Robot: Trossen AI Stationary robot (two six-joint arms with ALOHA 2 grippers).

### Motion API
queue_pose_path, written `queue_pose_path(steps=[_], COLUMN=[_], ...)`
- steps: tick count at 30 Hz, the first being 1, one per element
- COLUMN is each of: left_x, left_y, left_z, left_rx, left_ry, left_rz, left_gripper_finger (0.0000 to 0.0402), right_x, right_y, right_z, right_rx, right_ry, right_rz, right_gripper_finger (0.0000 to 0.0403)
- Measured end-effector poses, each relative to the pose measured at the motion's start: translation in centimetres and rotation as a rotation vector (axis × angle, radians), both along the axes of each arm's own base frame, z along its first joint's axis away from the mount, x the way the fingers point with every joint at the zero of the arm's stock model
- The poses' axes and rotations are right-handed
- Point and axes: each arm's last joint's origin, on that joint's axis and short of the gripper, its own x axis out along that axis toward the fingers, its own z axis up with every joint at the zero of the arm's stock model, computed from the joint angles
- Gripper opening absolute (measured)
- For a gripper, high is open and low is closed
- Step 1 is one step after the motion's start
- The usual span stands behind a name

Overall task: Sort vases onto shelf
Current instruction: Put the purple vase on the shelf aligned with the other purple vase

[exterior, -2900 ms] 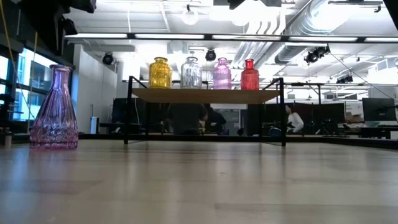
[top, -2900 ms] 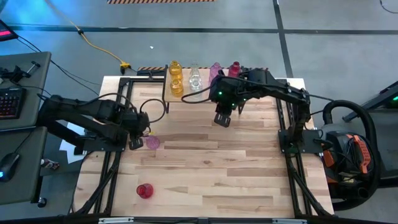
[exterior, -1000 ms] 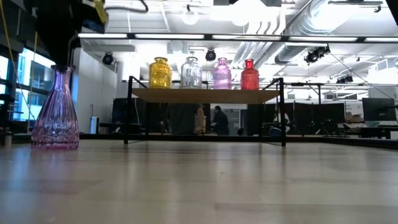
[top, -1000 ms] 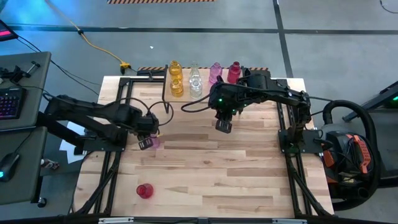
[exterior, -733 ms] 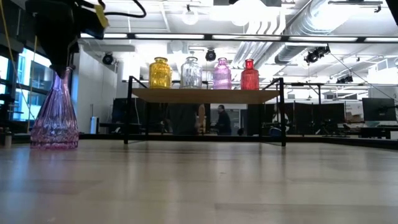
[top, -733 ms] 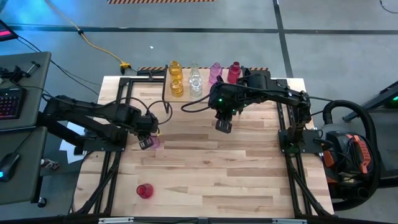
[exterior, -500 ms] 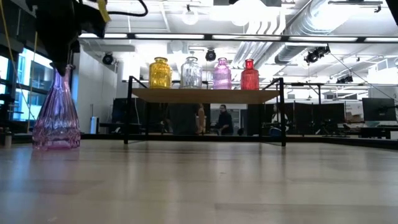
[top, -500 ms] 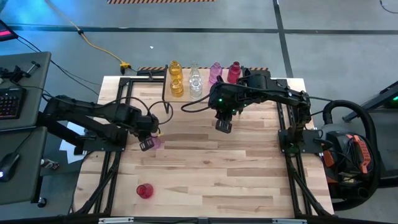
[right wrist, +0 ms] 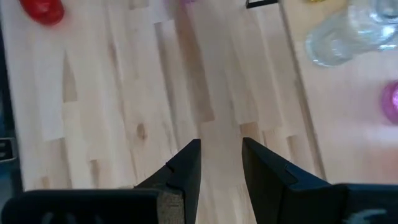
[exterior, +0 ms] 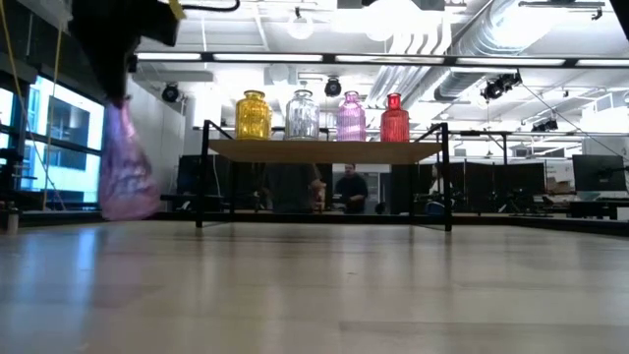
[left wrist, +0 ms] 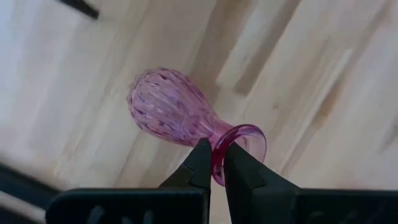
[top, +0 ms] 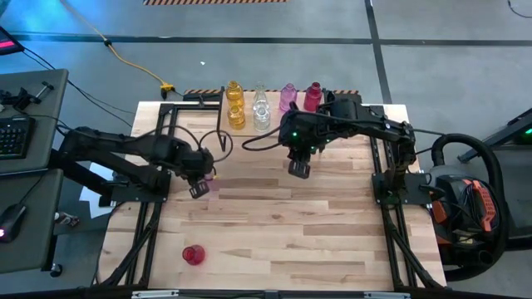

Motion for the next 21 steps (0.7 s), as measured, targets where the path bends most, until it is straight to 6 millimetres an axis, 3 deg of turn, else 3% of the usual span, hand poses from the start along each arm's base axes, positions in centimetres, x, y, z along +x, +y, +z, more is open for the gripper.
queue_pose_path(steps=[7, 21], left_x=[0.5, 0.4], left_y=[-0.1, -0.4], left_z=[1.9, 1.9], left_rx=[-0.018, -0.104], left_ry=[-0.077, -0.070], left_rz=[-0.014, -0.027], left_gripper_finger=[0.0006, 0.0006], right_x=[0.0, 0.0], right_y=[0.3, 0.3], right_z=[0.0, 0.0], right_rx=[0.051, 0.077], right_ry=[0.000, 0.000], right_rz=[0.029, 0.041], right_gripper_finger=[0.0099, 0.0099])
